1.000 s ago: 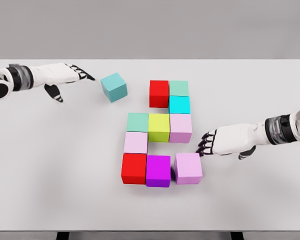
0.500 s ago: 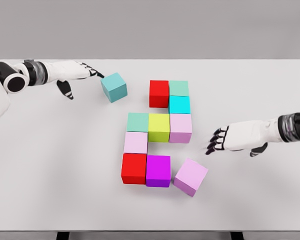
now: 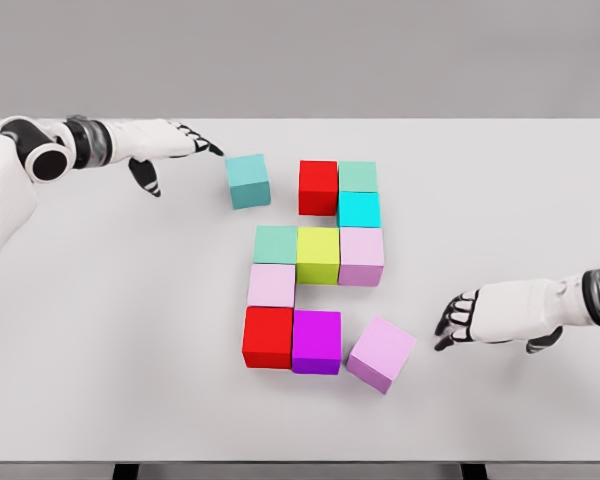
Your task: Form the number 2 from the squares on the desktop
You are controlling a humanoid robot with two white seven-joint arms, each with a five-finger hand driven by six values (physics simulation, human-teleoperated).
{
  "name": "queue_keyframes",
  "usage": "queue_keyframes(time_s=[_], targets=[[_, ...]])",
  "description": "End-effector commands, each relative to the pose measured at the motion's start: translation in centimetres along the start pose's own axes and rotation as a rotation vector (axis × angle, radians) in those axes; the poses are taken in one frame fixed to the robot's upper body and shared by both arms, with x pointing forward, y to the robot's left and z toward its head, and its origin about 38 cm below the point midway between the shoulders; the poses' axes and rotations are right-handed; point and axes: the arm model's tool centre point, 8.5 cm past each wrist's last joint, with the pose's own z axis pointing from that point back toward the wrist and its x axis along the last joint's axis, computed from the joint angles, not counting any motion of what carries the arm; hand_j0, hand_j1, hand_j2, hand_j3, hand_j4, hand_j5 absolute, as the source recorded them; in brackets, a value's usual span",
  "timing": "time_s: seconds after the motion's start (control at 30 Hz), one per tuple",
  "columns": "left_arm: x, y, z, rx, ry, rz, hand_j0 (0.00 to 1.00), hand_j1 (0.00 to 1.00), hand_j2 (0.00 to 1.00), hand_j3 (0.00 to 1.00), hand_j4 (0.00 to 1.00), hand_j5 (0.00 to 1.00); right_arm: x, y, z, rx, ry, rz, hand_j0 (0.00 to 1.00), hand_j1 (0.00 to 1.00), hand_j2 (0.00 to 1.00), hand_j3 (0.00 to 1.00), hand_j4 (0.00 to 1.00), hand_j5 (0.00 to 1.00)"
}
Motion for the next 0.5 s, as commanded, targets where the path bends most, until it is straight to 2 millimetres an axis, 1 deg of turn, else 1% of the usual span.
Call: queue_keyframes(time_s=[0.0,0.1,0.13,0.17,0.2,0.23,0.3,0.37,0.47], targets=[[-0.6,-0.1,0.6,0.004,0.012,0.007,1.0,1.0,1.0,1.0,1.0,1.0,0.7,-0.2,-0.7,-0.003,-0.049,-0.004,1.0,1.0,1.0,1.0,1.0,1.0],[-0.3,-0.5,0.5,-0.004,0.005,-0.002,1.0,1.0,1.0,1.0,1.0,1.0,0.6,-0.6,-0.5,-0.019,-0.046,-0.006,1.0,1.0,1.0,1.0,1.0,1.0],[0.4,-0.4,0.2,-0.014,-0.009,-0.028,1.0,1.0,1.0,1.0,1.0,1.0,0.5,-0.6,-0.3,-0.023,-0.042,-0.008,1.0,1.0,1.0,1.0,1.0,1.0],[0.1,-0.6,0.6,-0.021,-0.004,-0.039,1.0,1.0,1.0,1.0,1.0,1.0,0.5,-0.7,0.0,-0.03,-0.043,-0.02,1.0,1.0,1.0,1.0,1.0,1.0],[0.4,-0.5,0.7,-0.017,-0.011,-0.051,1.0,1.0,1.0,1.0,1.0,1.0,0.1,-1.3,0.6,-0.053,-0.027,-0.018,1.0,1.0,1.0,1.0,1.0,1.0],[0.2,-0.6,1.2,-0.016,-0.007,-0.058,1.0,1.0,1.0,1.0,1.0,1.0,0.0,-1.4,0.9,-0.058,-0.019,-0.017,1.0,1.0,1.0,1.0,1.0,1.0],[0.3,-0.9,1.6,-0.017,-0.011,-0.069,1.0,1.0,1.0,1.0,1.0,1.0,0.0,-1.2,1.2,-0.062,-0.02,-0.036,1.0,1.0,1.0,1.0,1.0,1.0],[0.4,-0.7,2.3,-0.011,-0.022,-0.087,1.0,1.0,1.0,1.0,1.0,1.0,0.0,-1.2,1.1,-0.063,-0.026,-0.041,1.0,1.0,1.0,1.0,1.0,1.0],[0.7,-1.3,2.7,-0.024,-0.031,-0.107,1.0,1.0,1.0,1.0,1.0,1.0,0.4,-0.8,0.4,-0.059,-0.047,-0.051,1.0,1.0,1.0,1.0,1.0,1.0]])
